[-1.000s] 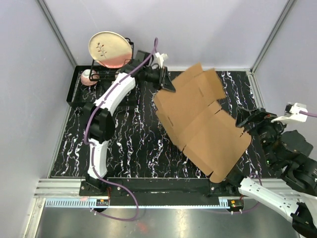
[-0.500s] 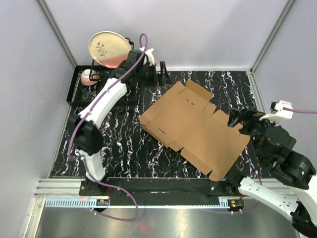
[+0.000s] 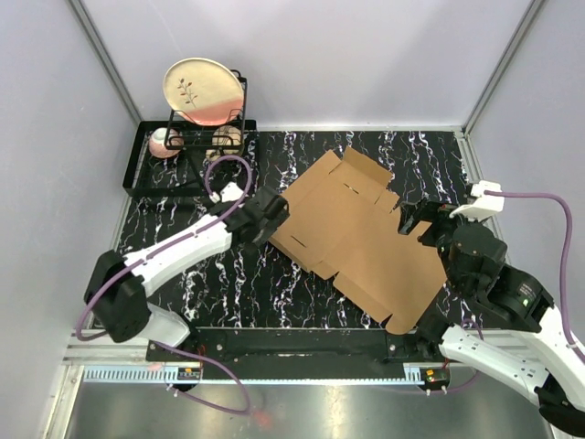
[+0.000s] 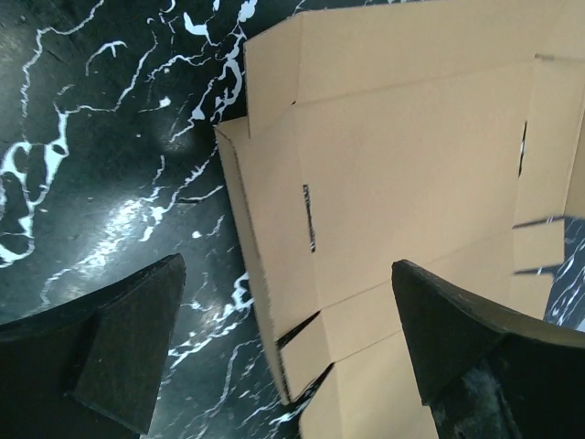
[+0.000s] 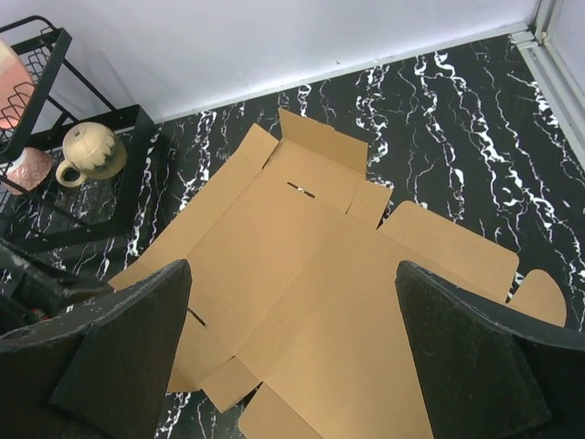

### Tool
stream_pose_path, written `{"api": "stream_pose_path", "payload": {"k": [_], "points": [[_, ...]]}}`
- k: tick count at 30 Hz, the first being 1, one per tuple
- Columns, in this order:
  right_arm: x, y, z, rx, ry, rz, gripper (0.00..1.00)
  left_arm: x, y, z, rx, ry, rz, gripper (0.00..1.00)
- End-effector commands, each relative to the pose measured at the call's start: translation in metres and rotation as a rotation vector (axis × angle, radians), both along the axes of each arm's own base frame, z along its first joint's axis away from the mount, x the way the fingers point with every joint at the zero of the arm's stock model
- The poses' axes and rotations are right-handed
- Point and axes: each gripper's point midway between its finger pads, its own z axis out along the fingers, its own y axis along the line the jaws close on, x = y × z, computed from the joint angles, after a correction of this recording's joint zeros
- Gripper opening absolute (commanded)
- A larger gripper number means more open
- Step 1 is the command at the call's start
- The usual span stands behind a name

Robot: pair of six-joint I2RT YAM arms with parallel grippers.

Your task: Fold the paper box

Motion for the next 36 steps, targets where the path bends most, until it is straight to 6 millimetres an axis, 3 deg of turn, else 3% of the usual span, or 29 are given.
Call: {"api": "stream_pose_path", "payload": {"k": [1, 12, 15, 16, 17, 18, 23, 25, 28, 30, 31, 34, 35, 36], "points": [[0.003, 0.012, 0.0, 0.055, -0.005, 0.027, 1.0, 0.017, 0.0, 0.022, -0.036, -0.076, 0.235, 0.99], [-0.001, 0.003, -0.007, 0.022, 0.009, 0.011, 1.0, 0.008, -0.023, -0.051, 0.04, 0.128, 0.197, 0.99], [-0.001, 0.003, -0.006, 0.02, 0.009, 0.011, 1.0, 0.005, -0.033, -0.071, 0.047, 0.18, 0.148, 0.92], [-0.001, 0.002, -0.004, 0.023, 0.007, 0.01, 1.0, 0.003, -0.033, -0.077, 0.057, 0.193, 0.133, 0.8], [-0.002, 0.002, -0.004, 0.023, 0.006, 0.013, 1.0, -0.001, -0.032, -0.085, 0.067, 0.213, 0.127, 0.73], [-0.002, 0.002, -0.003, 0.025, 0.005, 0.013, 1.0, 0.002, -0.034, -0.085, 0.059, 0.206, 0.119, 0.66], [-0.003, -0.002, 0.0, 0.022, -0.001, 0.003, 1.0, 0.008, -0.037, -0.079, 0.063, 0.163, 0.045, 0.09], [-0.004, -0.002, 0.003, 0.027, -0.007, 0.004, 1.0, 0.009, -0.037, -0.075, 0.077, 0.155, 0.009, 0.0], [-0.005, -0.005, 0.01, 0.027, -0.02, 0.003, 1.0, 0.016, -0.04, -0.054, 0.113, 0.103, -0.094, 0.0], [-0.007, -0.008, 0.016, 0.024, -0.033, -0.001, 1.0, 0.029, -0.049, -0.019, 0.111, 0.021, -0.171, 0.0], [-0.007, -0.01, 0.018, 0.02, -0.038, -0.004, 1.0, 0.041, -0.058, 0.011, 0.134, -0.052, -0.273, 0.0], [-0.009, -0.015, 0.029, 0.018, -0.059, -0.011, 1.0, 0.061, -0.068, 0.056, 0.206, -0.149, -0.487, 0.0], [-0.01, -0.016, 0.034, 0.019, -0.067, -0.007, 1.0, 0.072, -0.076, 0.096, 0.177, -0.22, -0.513, 0.0], [-0.01, -0.016, 0.036, 0.02, -0.072, -0.007, 1.0, 0.079, -0.069, 0.109, 0.194, -0.231, -0.527, 0.0]]}}
